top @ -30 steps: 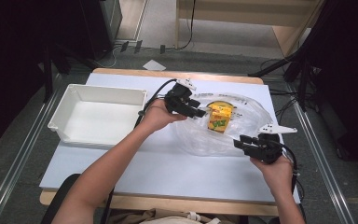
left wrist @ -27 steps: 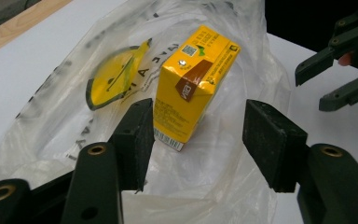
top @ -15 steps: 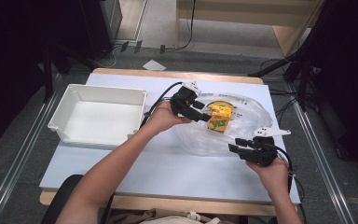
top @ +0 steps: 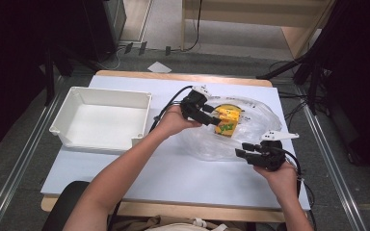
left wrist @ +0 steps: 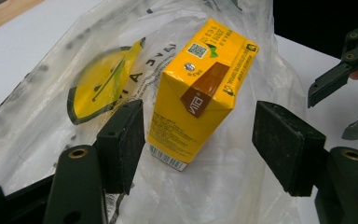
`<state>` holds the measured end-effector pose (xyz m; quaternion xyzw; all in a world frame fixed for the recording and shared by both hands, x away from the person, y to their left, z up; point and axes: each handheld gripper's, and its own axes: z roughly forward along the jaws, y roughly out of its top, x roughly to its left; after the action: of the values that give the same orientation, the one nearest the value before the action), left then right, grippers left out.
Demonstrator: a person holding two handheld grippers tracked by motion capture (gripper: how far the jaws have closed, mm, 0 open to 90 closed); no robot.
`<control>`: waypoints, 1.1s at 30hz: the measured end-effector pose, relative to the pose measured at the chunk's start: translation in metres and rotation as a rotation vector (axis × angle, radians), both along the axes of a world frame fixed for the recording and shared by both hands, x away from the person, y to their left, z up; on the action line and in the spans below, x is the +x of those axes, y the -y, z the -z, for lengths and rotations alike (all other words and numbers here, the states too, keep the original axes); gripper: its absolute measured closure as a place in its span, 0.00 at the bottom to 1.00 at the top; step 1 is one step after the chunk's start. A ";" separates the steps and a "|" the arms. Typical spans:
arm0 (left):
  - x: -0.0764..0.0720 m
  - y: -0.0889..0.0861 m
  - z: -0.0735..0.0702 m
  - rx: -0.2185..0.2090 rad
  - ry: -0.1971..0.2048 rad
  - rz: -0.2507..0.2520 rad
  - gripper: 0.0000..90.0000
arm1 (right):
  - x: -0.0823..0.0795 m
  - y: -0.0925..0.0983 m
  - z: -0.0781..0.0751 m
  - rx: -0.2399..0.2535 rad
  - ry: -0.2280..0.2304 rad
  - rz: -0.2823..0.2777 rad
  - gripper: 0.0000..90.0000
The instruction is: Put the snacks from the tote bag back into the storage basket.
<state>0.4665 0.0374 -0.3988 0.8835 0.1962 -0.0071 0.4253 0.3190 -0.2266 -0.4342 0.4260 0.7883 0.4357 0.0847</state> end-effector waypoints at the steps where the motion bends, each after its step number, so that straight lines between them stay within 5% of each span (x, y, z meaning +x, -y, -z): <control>1: 0.001 0.001 0.001 -0.001 0.004 -0.003 0.39 | 0.000 0.000 0.000 0.000 -0.001 -0.001 0.64; 16: 0.009 0.016 0.021 -0.002 -0.003 0.002 0.40 | 0.002 0.002 0.003 0.011 -0.004 -0.006 0.62; 33: 0.015 0.041 0.033 -0.016 -0.024 0.075 0.38 | 0.004 0.000 0.006 0.007 -0.013 -0.018 0.61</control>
<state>0.4817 -0.0040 -0.4313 0.8868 0.1678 -0.0352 0.4292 0.3234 -0.2271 -0.4403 0.4219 0.7912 0.4365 0.0742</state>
